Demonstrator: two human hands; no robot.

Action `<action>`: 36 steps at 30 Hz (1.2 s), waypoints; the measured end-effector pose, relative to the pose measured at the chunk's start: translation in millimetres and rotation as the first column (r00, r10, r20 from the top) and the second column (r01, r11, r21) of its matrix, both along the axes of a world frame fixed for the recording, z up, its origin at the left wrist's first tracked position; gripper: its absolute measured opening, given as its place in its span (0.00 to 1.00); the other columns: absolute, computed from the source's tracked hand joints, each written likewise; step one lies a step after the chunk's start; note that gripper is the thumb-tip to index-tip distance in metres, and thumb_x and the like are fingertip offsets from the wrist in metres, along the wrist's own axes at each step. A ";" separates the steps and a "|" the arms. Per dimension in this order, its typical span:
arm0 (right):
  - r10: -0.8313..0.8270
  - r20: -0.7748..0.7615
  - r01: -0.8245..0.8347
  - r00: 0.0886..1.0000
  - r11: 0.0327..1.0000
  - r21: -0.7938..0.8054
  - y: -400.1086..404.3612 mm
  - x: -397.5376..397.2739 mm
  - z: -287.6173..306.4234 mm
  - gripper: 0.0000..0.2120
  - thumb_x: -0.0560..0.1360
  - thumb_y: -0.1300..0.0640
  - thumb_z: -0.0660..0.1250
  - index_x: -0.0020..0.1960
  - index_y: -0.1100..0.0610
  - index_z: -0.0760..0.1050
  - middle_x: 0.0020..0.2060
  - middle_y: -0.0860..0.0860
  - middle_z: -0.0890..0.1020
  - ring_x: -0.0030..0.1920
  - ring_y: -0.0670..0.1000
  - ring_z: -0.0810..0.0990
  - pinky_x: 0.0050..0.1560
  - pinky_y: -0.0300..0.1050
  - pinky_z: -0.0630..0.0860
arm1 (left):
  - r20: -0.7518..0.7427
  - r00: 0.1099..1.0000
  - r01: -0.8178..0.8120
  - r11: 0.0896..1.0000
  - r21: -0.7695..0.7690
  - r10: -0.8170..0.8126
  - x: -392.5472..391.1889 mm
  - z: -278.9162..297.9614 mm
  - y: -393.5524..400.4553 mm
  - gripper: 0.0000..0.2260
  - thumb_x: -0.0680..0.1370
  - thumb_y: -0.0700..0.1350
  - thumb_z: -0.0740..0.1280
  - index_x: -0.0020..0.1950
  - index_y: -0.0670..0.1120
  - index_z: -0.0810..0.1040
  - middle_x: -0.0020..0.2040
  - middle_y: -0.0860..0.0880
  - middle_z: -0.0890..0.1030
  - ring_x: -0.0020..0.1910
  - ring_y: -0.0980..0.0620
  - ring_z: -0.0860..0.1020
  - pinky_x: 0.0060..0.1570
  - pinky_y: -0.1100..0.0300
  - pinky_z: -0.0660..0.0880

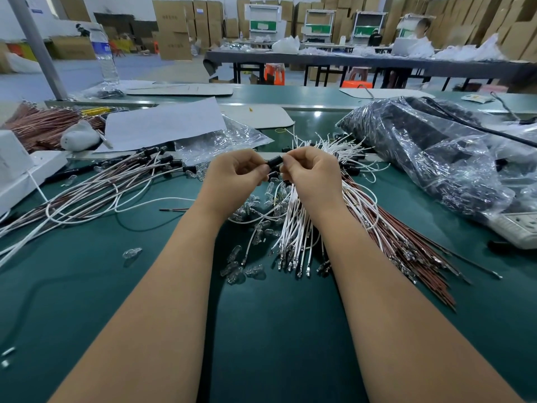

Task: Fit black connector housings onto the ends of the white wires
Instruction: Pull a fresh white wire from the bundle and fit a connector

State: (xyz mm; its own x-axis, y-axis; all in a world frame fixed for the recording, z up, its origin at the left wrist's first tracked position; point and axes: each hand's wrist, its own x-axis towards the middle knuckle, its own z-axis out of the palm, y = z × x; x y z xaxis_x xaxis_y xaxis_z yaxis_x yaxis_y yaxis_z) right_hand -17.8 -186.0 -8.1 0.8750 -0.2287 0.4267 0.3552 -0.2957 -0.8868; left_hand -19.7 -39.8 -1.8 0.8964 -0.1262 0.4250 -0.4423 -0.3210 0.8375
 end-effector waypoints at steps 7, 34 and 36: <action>-0.045 0.021 0.046 0.999 0.997 -0.058 1.5 -1.4 1.5 0.11 0.75 0.62 0.69 0.38 0.49 0.76 0.35 0.53 0.83 0.38 0.55 0.83 0.46 0.58 0.81 | 0.027 0.999 -0.041 0.998 0.040 0.040 3.0 -2.4 0.2 0.05 0.77 0.37 0.68 0.41 0.43 0.80 0.39 0.38 0.82 0.38 0.39 0.78 0.45 0.44 0.77; -0.047 0.032 0.055 0.998 0.958 -0.281 3.5 -4.6 1.5 0.09 0.75 0.54 0.70 0.54 0.53 0.77 0.37 0.48 0.82 0.40 0.48 0.81 0.44 0.45 0.77 | -0.044 0.999 0.008 0.996 0.091 -0.004 13.0 -1.7 9.2 0.04 0.78 0.37 0.67 0.50 0.41 0.80 0.36 0.43 0.70 0.31 0.52 0.65 0.30 0.64 0.64; -0.055 0.027 0.061 0.998 0.906 -0.419 3.4 -5.8 3.7 0.08 0.77 0.55 0.68 0.55 0.54 0.79 0.39 0.47 0.81 0.42 0.49 0.80 0.47 0.47 0.78 | -0.018 0.997 -0.070 0.991 0.113 0.073 14.7 -6.0 10.8 0.03 0.78 0.38 0.67 0.48 0.42 0.80 0.37 0.43 0.75 0.35 0.52 0.70 0.34 0.67 0.68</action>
